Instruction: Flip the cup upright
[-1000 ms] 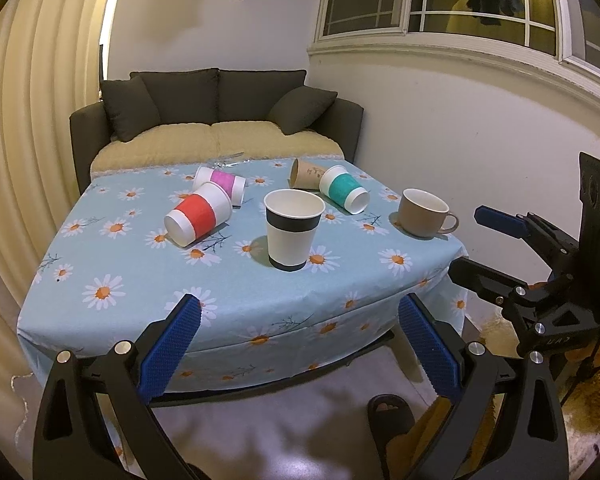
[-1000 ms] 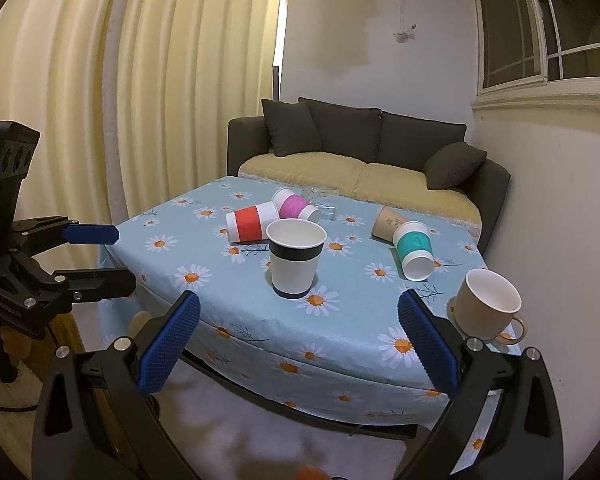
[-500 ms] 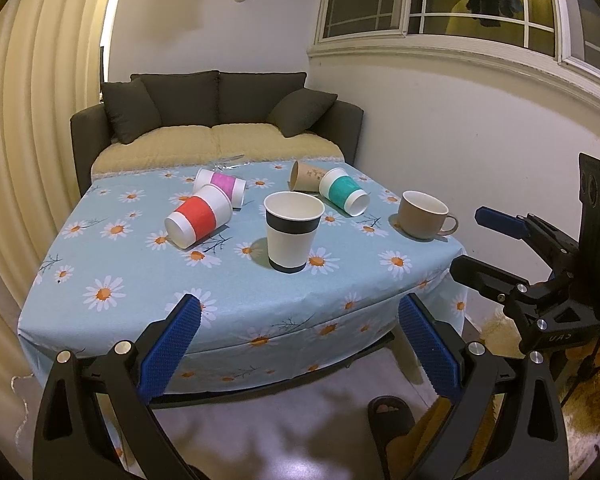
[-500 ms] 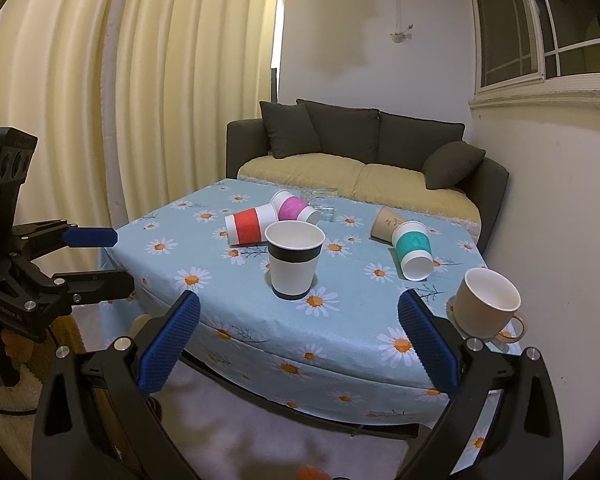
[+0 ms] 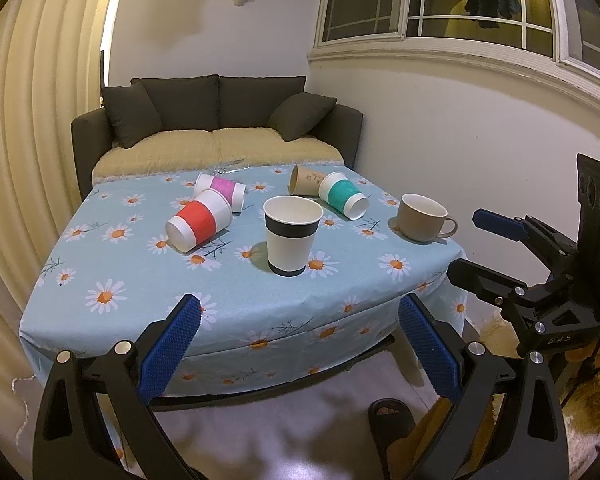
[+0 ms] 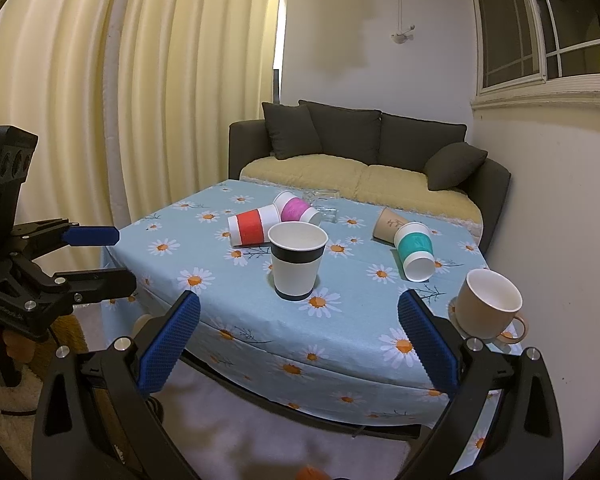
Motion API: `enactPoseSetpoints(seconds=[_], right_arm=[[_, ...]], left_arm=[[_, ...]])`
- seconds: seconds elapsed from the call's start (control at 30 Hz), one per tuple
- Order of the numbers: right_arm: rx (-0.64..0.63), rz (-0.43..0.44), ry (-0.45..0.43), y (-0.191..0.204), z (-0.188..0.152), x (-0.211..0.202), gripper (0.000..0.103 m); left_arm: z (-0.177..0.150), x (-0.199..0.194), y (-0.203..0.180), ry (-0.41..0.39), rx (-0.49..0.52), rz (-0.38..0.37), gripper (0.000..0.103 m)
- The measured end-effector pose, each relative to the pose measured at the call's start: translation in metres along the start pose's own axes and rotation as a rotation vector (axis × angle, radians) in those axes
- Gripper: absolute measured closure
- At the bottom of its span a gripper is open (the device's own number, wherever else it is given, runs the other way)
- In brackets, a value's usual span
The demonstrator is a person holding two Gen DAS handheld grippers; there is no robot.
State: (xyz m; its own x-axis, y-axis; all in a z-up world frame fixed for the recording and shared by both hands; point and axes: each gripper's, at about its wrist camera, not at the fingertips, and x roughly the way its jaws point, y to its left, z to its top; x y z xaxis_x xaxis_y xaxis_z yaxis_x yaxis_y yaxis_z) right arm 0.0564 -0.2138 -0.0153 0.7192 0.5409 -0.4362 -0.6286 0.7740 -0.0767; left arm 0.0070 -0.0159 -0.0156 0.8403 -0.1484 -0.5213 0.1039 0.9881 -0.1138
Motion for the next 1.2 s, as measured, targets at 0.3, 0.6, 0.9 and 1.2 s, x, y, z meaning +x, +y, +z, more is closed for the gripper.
enactPoseSetpoints(seconds=[0.3,0.6,0.9,1.2], right_arm=[[0.001,-0.004,-0.003,-0.0002,0.0001,0.0003,0.005],[0.002,-0.004,-0.001,-0.0002,-0.0003,0.0001,0.005],[0.004,-0.007,0.001,0.0002,-0.0001,-0.0016,0.005],[0.004,-0.007,0.001,0.0001,-0.0002,-0.0019,0.005]], left_arm=[[0.0003,-0.0019,0.0,-0.01,0.0,-0.005,0.006],[0.0001,-0.0023,-0.0004,-0.009,0.001,-0.006,0.006],[0.0002,-0.0024,-0.0014,-0.006,0.004,-0.006,0.006],[-0.0001,-0.0023,-0.0013,-0.007,0.002,-0.005,0.006]])
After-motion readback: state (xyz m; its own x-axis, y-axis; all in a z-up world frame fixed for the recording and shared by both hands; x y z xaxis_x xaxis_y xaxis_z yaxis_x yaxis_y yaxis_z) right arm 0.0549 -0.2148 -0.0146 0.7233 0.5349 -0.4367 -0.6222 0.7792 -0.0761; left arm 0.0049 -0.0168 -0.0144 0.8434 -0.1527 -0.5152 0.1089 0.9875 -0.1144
